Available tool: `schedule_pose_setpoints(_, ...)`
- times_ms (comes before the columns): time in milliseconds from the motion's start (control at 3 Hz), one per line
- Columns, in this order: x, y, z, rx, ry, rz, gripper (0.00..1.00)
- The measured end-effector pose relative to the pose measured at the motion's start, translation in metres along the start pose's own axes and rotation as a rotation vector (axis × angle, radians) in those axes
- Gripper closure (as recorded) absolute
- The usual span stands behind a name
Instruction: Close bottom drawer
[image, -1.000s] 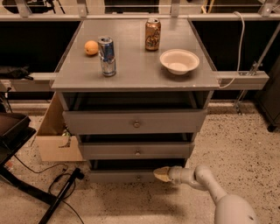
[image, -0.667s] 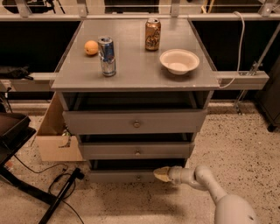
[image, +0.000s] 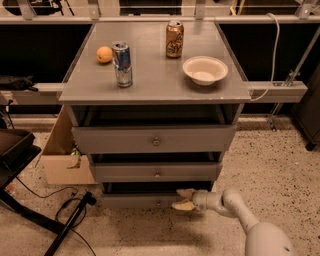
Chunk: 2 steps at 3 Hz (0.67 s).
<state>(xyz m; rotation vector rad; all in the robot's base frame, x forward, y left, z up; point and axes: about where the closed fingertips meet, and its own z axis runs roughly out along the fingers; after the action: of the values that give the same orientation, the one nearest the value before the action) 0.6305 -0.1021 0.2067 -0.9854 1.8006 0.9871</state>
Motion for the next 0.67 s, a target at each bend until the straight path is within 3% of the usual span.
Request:
schedule_pose_setpoints(333, 0.0000, 0.0000, 0.0000, 0.000, 0.000, 0.000, 0.00)
schedule_pose_setpoints(667, 0.0000, 0.0000, 0.0001, 0.000, 0.000, 0.000, 0.03)
